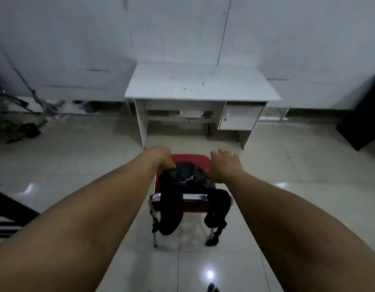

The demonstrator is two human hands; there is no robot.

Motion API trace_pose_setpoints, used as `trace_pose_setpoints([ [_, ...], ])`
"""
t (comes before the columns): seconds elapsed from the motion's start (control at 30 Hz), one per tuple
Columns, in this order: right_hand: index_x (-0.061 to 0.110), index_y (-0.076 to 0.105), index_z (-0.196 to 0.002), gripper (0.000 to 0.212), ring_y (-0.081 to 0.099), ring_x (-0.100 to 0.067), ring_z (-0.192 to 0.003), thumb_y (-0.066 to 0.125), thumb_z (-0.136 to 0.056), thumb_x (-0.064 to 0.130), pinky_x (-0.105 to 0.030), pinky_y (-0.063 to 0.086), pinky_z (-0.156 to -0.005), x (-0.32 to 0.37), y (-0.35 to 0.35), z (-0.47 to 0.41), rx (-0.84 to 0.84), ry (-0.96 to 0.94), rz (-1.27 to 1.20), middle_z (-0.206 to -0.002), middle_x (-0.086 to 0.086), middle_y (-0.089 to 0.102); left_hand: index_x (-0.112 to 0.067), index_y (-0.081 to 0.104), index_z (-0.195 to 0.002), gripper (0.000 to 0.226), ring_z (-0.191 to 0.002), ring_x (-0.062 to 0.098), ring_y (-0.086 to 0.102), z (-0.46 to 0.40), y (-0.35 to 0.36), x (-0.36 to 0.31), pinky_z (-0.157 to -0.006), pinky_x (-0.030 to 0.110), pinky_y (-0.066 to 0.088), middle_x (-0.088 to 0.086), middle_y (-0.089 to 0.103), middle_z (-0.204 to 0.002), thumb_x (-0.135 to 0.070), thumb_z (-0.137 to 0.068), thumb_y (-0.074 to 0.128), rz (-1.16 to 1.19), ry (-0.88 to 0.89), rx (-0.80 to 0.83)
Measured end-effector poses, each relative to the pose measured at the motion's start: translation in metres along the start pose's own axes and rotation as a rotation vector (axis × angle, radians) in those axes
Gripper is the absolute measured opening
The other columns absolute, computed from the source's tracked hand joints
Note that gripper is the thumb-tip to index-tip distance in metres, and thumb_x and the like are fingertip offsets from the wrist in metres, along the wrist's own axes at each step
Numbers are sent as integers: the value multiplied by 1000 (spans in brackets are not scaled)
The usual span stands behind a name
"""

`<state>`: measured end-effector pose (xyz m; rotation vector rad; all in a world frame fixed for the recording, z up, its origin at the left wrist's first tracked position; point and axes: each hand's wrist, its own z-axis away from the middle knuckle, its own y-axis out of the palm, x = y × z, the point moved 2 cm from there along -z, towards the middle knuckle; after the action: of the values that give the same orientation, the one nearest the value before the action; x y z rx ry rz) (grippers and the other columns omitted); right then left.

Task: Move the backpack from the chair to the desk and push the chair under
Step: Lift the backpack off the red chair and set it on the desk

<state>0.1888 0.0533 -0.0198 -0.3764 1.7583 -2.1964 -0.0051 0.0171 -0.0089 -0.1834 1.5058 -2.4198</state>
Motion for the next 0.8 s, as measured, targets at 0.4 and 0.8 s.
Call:
trace_pose_setpoints([
  [0.4, 10, 56, -114, 40, 56, -28, -92, 60, -88, 40, -34, 49, -76, -7, 76, 7, 420, 328, -202, -114, -11, 59, 0, 48, -139, 74, -113, 35, 64, -13, 84, -3, -100, 44, 52, 18, 60, -132, -50, -88, 68, 26, -131, 562],
  [0.8, 2, 57, -123, 70, 62, -31, -105, 79, -79, 51, -35, 51, -87, -56, 58, -10, 493, 325, -250, -111, -13, 63, 10, 61, -121, 37, -116, 38, 60, -30, 63, 28, -93, 41, 50, 26, 60, -128, -13, -92, 59, 215, -135, 237],
])
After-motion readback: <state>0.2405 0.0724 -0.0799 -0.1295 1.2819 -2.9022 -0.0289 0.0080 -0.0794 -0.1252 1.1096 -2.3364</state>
